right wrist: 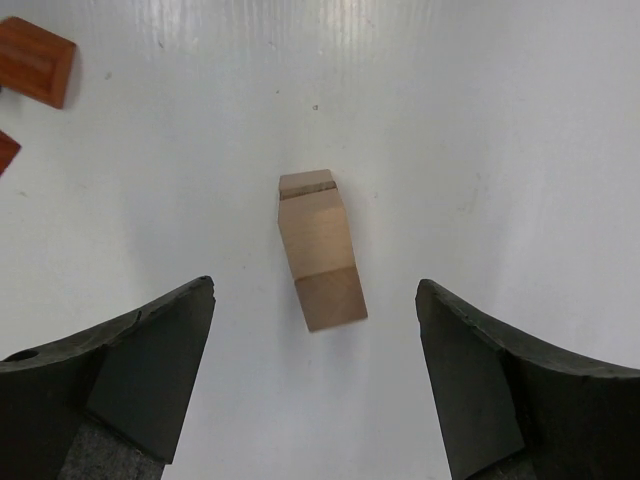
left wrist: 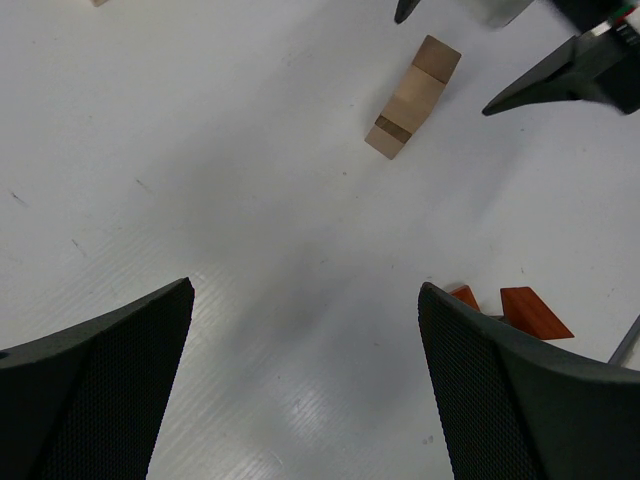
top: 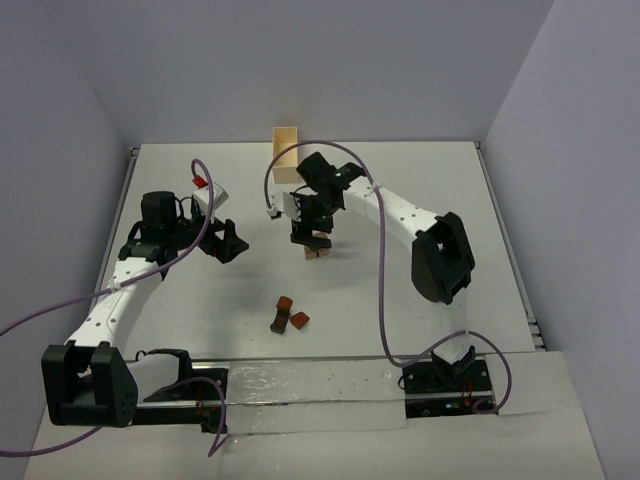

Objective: Build the wood block tower

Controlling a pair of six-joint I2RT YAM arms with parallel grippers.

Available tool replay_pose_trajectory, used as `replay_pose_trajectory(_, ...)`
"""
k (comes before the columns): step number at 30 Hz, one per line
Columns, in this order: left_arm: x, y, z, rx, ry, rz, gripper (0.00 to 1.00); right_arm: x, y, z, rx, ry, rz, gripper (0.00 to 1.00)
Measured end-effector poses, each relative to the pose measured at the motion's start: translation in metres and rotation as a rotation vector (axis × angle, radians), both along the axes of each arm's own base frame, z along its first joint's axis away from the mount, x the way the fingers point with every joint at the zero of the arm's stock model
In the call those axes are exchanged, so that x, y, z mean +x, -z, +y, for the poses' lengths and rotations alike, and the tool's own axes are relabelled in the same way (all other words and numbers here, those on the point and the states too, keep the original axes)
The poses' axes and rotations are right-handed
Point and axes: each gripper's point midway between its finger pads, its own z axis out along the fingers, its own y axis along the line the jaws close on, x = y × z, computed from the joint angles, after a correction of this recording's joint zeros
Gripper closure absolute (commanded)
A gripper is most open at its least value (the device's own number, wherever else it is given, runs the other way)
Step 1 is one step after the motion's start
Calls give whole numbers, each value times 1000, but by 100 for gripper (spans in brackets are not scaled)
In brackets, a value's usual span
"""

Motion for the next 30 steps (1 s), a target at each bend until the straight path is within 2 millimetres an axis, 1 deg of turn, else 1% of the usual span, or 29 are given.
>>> replay_pose_trajectory(2, 0, 0, 0, 0, 0, 0, 1, -2, -18, 2, 31, -1, -17, 11)
replay_pose_trajectory(6, 0, 0, 0, -2, -2, 2, 1, -8, -61, 4, 126, 37, -43, 13)
replay_pose_trajectory(8, 0, -1, 0, -4, -3, 1, 1, -8, -86, 3, 192, 106, -53, 15)
replay_pose_trajectory(9, 0, -2, 0, -5, -4, -1, 1, -7, -98, 2, 228, 149, -56, 18)
replay_pose_trajectory(11, 1, -3, 0, -6, -4, -8, 1, -2, -120, -6, 288, 221, -74, 23)
replay_pose_trajectory(13, 1, -4, 0, -8, -5, -10, 1, 8, -130, -18, 349, 363, -71, 24)
replay_pose_trajectory(14, 1, -4, 0, -8, -5, -11, 1, 10, -130, -25, 361, 432, -56, 25)
replay_pose_trajectory(16, 1, -5, -1, -12, -8, -12, 1, 15, -122, -40, 379, 570, -27, 28)
replay_pose_trajectory(18, 1, -6, -1, -15, -10, -13, 1, 18, -104, -51, 389, 698, 16, 31)
replay_pose_trajectory(21, 1, -7, -1, -20, -13, -12, 1, 13, -68, -64, 371, 863, 89, 40)
replay_pose_trajectory(23, 2, -7, -1, -22, -15, -12, 1, 12, -51, -72, 351, 965, 119, 45)
replay_pose_trajectory(25, 2, -7, -1, -23, -15, -11, 1, 15, -42, -77, 345, 1060, 130, 49)
replay_pose_trajectory(30, 2, -8, -1, -23, -16, -11, 1, 33, -33, -80, 373, 1223, 122, 57)
